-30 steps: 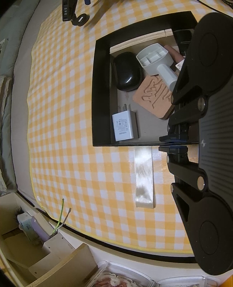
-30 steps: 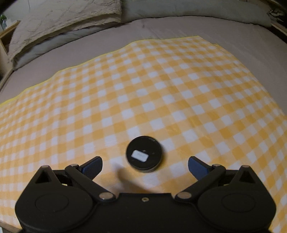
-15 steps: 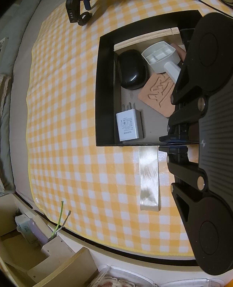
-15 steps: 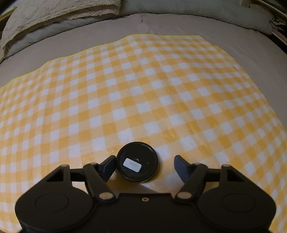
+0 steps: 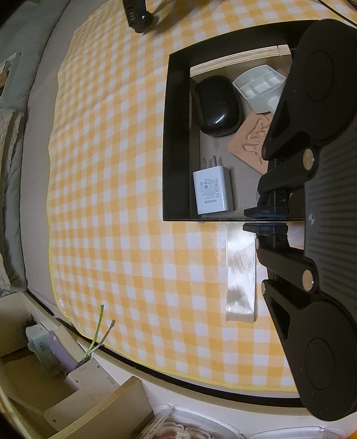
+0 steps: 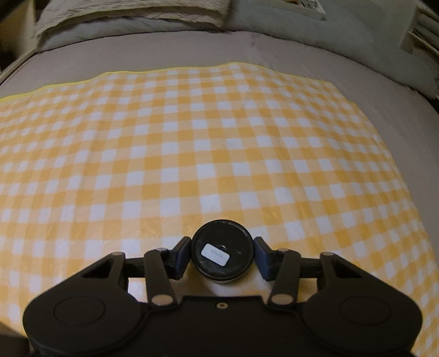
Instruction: Organize rigid objects
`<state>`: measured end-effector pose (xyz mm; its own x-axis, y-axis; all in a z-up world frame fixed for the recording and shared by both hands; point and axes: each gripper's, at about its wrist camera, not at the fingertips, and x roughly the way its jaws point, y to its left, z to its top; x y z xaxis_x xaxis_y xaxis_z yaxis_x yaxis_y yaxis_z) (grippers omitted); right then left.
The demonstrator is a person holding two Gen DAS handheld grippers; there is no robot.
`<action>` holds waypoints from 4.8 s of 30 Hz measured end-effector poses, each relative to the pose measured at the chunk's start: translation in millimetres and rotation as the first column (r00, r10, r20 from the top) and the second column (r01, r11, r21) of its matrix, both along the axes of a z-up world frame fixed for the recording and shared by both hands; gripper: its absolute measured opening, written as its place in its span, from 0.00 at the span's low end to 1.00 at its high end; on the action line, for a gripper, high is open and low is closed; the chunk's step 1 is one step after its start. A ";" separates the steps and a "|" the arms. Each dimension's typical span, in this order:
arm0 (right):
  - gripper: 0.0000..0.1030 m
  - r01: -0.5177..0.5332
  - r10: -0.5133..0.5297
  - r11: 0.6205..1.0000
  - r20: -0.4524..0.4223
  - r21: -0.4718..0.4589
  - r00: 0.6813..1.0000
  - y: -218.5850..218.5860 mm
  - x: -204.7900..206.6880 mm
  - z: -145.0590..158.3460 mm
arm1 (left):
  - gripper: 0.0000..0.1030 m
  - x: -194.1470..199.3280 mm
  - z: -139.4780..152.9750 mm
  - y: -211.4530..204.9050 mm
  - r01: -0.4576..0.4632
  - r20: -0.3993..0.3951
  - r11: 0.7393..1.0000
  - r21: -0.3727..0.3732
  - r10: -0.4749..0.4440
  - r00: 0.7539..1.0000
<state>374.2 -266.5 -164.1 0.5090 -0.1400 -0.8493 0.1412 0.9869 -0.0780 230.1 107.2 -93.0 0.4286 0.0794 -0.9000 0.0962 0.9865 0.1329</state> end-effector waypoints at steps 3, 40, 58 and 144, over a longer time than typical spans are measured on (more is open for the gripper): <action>0.49 -0.077 0.078 0.997 0.032 -0.029 0.996 15.9 -14.8 14.6 | 0.03 -0.7 0.1 1.5 -0.008 -0.001 1.000 -0.007 0.008 1.000; 0.49 -0.687 0.707 0.597 0.133 0.414 0.694 247.6 -175.6 85.2 | 0.05 -12.4 13.7 13.0 -0.045 -0.019 0.997 -0.061 0.043 0.999; 0.53 -0.703 0.740 0.568 0.108 0.427 0.664 260.7 -177.0 80.6 | 0.06 -9.7 8.9 10.9 -0.041 -0.033 0.998 -0.056 0.039 0.999; 1.00 -0.409 0.314 0.906 0.472 0.110 0.824 125.7 -338.0 141.2 | 1.00 -221.9 102.6 -19.5 0.012 0.558 1.000 -0.003 -0.008 0.830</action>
<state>36.2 -140.8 -22.8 0.8105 0.2738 -0.5179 -0.2563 0.9607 0.1067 8.2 87.7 9.6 0.8589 0.0672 -0.5077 0.0178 0.9869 0.1607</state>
